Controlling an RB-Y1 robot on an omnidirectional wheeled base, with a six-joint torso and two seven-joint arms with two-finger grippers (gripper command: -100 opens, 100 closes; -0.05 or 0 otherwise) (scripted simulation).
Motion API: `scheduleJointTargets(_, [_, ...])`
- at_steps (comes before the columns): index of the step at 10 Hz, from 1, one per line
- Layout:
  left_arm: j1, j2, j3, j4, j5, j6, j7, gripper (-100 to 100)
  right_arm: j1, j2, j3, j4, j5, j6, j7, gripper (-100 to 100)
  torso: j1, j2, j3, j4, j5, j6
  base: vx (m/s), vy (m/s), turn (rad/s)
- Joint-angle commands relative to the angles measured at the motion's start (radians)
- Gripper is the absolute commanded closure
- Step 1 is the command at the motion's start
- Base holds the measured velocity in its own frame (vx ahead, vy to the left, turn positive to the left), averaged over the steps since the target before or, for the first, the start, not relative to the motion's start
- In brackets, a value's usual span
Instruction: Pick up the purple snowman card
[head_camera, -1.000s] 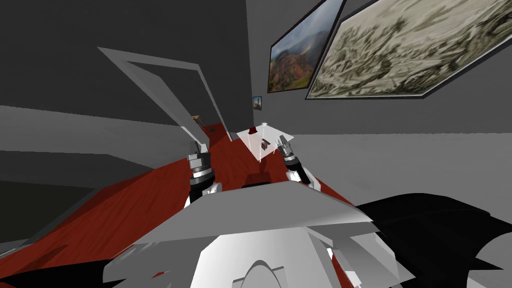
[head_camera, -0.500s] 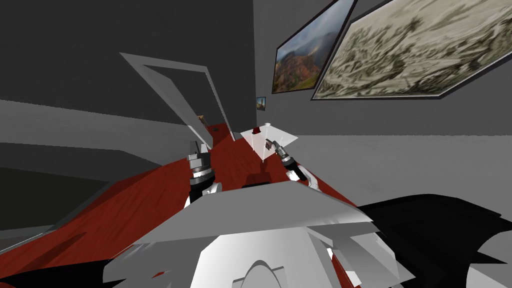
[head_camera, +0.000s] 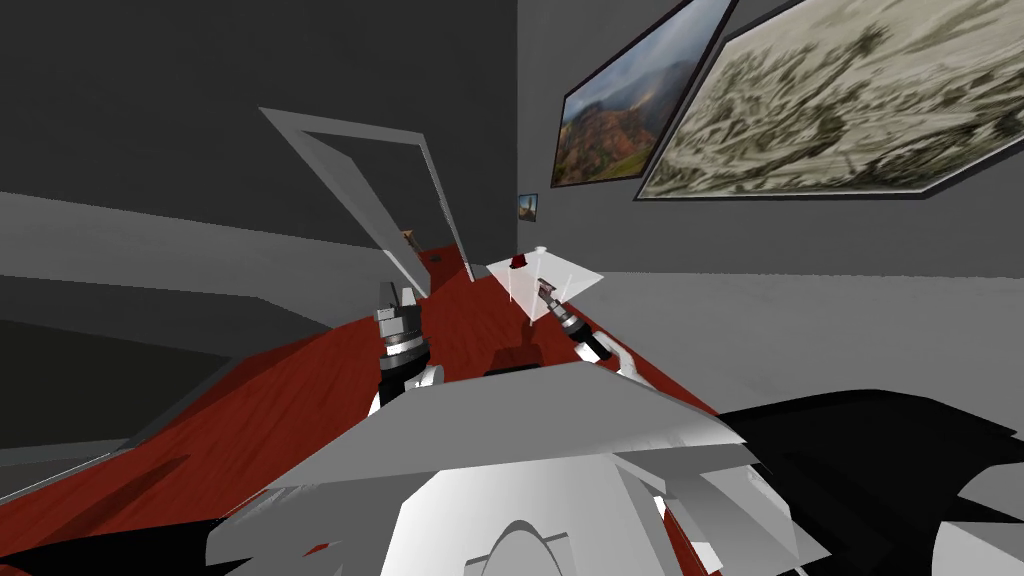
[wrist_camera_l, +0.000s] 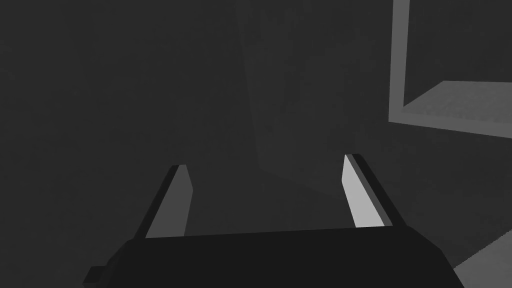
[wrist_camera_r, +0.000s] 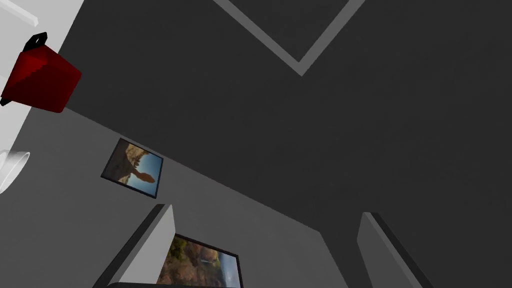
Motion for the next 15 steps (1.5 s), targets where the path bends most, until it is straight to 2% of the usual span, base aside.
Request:
scheduleJointTargets(1, [0.000,0.000,0.000,0.000,0.000,0.000,0.000,0,-0.019,-0.046,0.026,0.050,0.017,-0.005,0.016,-100,0.000,0.000,0.000,0.000,0.000,0.000,0.071,0.105,0.056])
scheduleJointTargets(2, [0.000,0.000,0.000,0.000,0.000,0.000,0.000,0,-0.019,-0.046,0.026,0.081,0.017,-0.005,0.016,-100,0.001,-0.002,-0.001,0.000,0.000,0.000,0.053,0.087,0.030])
scheduleJointTargets(3, [0.000,0.000,0.000,0.000,0.000,0.000,0.000,0,-0.036,-0.084,0.052,0.113,0.033,-0.002,0.032,-100,0.000,-0.001,-0.001,0.000,0.000,0.000,0.055,0.100,0.066])
scheduleJointTargets(4, [0.000,0.000,0.000,0.000,0.000,0.000,0.000,0,-0.036,-0.084,0.052,0.140,0.033,-0.002,0.032,-100,0.000,-0.001,-0.001,0.000,0.000,0.000,0.043,0.086,0.031])
scheduleJointTargets(5, [0.000,0.000,0.000,0.000,0.000,0.000,0.000,0,-0.054,-0.124,0.078,0.172,0.050,0.001,0.048,-100,0.000,0.000,0.000,0.000,0.000,0.000,0.045,0.111,0.078])
scheduleJointTargets(6, [0.000,0.000,0.000,0.000,0.000,0.000,0.000,0,-0.054,-0.124,0.078,0.199,0.050,0.001,0.048,-100,0.001,0.000,0.000,0.000,0.000,0.000,0.055,0.088,0.020])
scheduleJointTargets(7, [0.000,0.000,0.000,0.000,0.000,0.000,0.000,0,-0.071,-0.167,0.104,0.229,0.066,0.004,0.063,-100,0.000,-0.001,0.000,0.000,0.000,0.000,0.085,0.112,0.051])
scheduleJointTargets(8, [0.000,0.000,0.000,0.000,0.000,0.000,0.000,0,-0.071,-0.167,0.104,0.258,0.066,0.004,0.063,-100,0.001,-0.002,-0.001,0.000,0.000,0.000,0.067,0.076,0.035])
scheduleJointTargets(9, [0.000,0.000,0.000,0.000,0.000,0.000,0.000,0,-0.089,-0.209,0.130,0.300,0.082,0.007,0.079,-100,-0.001,-0.002,-0.001,0.000,0.000,0.000,0.082,0.068,0.066])
scheduleJointTargets(10, [0.000,0.000,0.000,0.000,0.000,0.000,0.000,0,-0.089,-0.210,0.130,0.317,0.082,0.007,0.079,-100,-0.002,-0.003,-0.001,-0.001,0.000,0.000,0.073,0.072,0.035])
scheduleJointTargets(11, [0.000,0.000,0.000,0.000,0.000,0.000,0.000,0,-0.107,-0.249,0.155,0.366,0.098,0.009,0.095,-100,-0.002,-0.002,-0.001,-0.001,0.000,0.000,0.072,0.113,0.070])
scheduleJointTargets(12, [0.000,0.000,0.000,0.000,0.000,0.000,0.000,0,-0.107,-0.255,0.155,0.376,0.098,0.009,0.095,-100,0.001,-0.002,-0.001,0.000,0.000,0.000,0.061,0.092,0.024])
scheduleJointTargets(13, [0.000,0.000,0.000,0.000,0.000,0.000,0.000,0,-0.124,-0.301,0.181,0.402,0.114,0.012,0.110,-100,0.000,-0.001,-0.001,0.000,0.000,0.000,0.080,0.103,0.061])
scheduleJointTargets(14, [0.000,0.000,0.000,0.000,0.000,0.000,0.000,0,-0.124,-0.301,0.181,0.431,0.114,0.012,0.110,-100,0.001,-0.002,-0.001,0.000,0.000,0.000,0.071,0.081,0.034])
scheduleJointTargets(15, [0.000,0.000,0.000,0.000,0.000,0.000,0.000,0,-0.140,-0.342,0.207,0.462,0.129,0.014,0.124,-100,-0.001,-0.002,-0.001,0.000,0.000,0.000,0.083,0.070,0.066])
